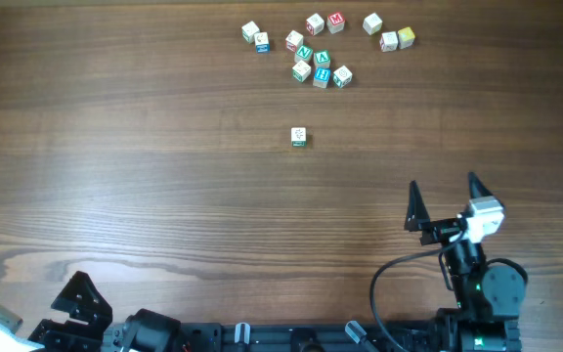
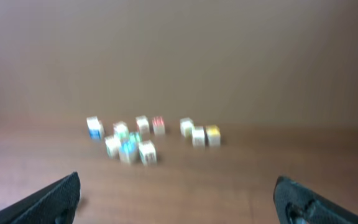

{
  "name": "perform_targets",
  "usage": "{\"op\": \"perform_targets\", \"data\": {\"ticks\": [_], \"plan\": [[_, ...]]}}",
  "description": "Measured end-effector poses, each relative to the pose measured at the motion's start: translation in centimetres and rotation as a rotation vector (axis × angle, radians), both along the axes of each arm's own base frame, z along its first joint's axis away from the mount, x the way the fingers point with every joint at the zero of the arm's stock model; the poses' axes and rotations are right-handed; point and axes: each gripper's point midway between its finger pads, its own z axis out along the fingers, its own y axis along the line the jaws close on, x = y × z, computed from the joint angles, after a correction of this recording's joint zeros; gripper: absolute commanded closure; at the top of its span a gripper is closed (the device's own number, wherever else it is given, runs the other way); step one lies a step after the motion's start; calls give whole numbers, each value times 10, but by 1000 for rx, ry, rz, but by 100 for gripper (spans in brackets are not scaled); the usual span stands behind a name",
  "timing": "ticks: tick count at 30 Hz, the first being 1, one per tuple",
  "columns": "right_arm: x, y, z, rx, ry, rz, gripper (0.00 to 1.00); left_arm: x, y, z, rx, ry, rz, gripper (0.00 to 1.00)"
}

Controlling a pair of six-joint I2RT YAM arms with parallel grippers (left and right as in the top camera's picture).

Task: Form a tower
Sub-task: 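Raise the right arm and reach toward the right side of the blocks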

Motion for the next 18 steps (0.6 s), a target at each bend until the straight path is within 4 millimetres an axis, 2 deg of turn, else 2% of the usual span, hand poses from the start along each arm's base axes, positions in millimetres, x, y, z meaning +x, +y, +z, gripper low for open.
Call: {"op": "perform_targets", "data": {"ticks": [4,5,8,10,13,18], "plan": [[-17,6,65,236,-228,91,0,0,0,0,2,1,2,0],[-21,6,73,316,-246,117,0,0,0,0,2,1,3,0],[-26,4,85,484,-268,166,0,0,0,0,2,1,3,0],[-37,5,104,529,-341,213,0,0,1,0,2,1,3,0],[-41,7,114,552,-350,240,0,0,0,0,2,1,3,0],[-34,14,138,522,-265,246,0,0,0,0,2,2,3,0]]}}
